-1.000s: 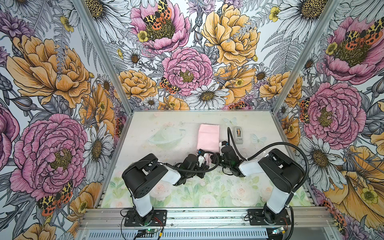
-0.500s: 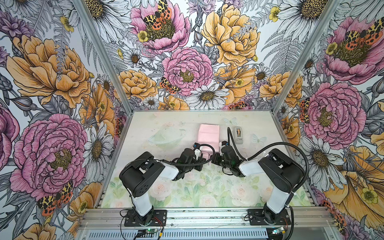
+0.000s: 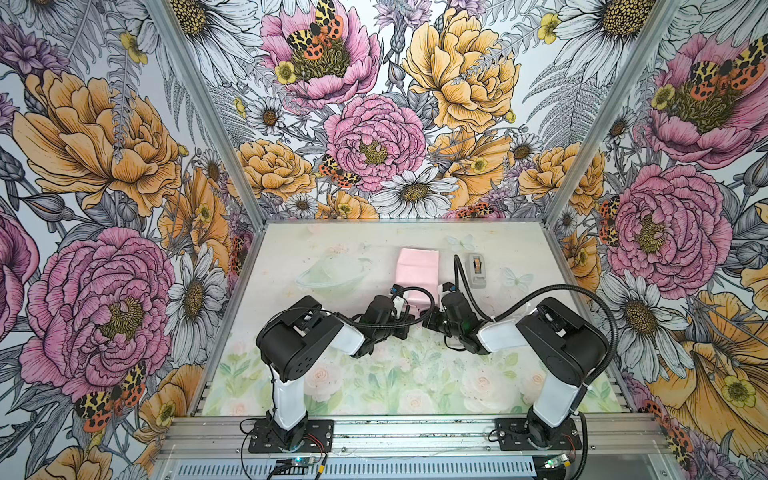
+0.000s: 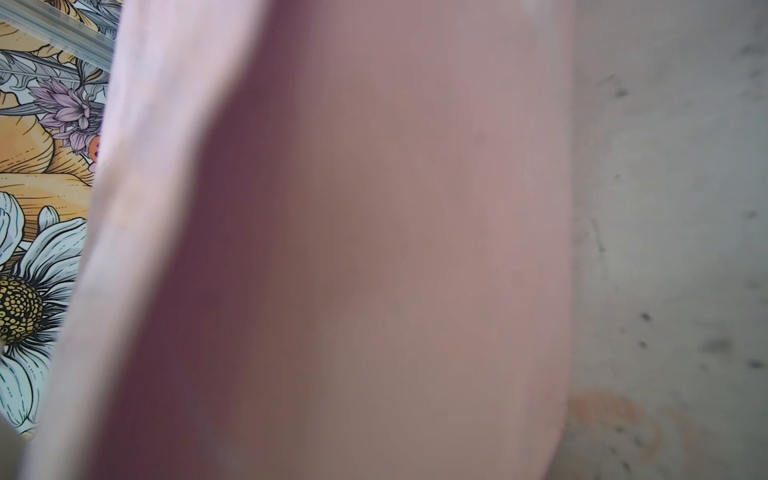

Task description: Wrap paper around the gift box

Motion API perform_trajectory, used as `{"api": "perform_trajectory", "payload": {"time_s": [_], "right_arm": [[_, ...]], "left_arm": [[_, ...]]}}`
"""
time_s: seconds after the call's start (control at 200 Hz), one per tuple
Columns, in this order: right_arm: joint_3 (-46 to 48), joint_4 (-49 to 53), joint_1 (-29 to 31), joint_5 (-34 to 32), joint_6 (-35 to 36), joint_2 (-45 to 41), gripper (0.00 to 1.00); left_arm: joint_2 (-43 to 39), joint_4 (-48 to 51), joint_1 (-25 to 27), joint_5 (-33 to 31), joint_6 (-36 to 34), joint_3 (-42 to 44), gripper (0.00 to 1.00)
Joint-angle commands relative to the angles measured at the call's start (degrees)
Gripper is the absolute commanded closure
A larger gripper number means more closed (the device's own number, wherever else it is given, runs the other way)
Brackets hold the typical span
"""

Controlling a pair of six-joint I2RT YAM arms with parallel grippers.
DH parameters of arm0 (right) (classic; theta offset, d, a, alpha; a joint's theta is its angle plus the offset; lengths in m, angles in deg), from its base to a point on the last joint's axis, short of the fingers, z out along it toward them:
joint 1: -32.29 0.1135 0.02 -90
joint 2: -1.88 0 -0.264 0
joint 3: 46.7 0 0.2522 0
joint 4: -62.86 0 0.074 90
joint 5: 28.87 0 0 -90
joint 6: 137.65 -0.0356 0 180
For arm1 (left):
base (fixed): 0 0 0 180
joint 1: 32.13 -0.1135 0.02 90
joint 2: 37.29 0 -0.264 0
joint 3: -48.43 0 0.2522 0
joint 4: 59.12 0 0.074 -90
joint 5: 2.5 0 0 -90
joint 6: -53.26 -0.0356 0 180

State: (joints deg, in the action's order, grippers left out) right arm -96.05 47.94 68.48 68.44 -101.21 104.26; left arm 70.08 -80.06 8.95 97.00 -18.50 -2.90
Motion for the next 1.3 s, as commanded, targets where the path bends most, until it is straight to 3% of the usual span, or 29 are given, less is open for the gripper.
{"api": "perform_trajectory", "payload": {"time_s": [0.0,0.21,0.325,0.45,0.82,1.296], "right_arm": [[0.2,-0.5,0.9,0.6,-0.3,-1.4,1.00],[1.0,0.1,1.3,1.2,-0.1,-2.9,1.00],[1.4,1.7,1.3,1.4,-0.4,-6.1,0.86],[1.9,4.6,1.2,1.5,-1.3,-9.2,0.80],[5.2,11.9,0.7,3.2,-13.4,-14.6,0.70],[5.0,1.0,0.6,7.3,-21.7,-5.4,0.73]], "left_arm": [[1.8,1.1,0.1,-1.9,0.4,0.6,0.85],[1.6,1.1,0.2,-2.2,0.1,1.2,0.85],[1.6,1.1,0.2,-2.2,0.1,0.9,0.85],[2.0,1.1,0.3,-1.9,0.0,0.5,0.85],[2.3,1.1,0.7,-1.8,0.0,0.3,0.85],[1.9,1.1,1.2,-2.0,-0.2,-0.2,0.85]]}}
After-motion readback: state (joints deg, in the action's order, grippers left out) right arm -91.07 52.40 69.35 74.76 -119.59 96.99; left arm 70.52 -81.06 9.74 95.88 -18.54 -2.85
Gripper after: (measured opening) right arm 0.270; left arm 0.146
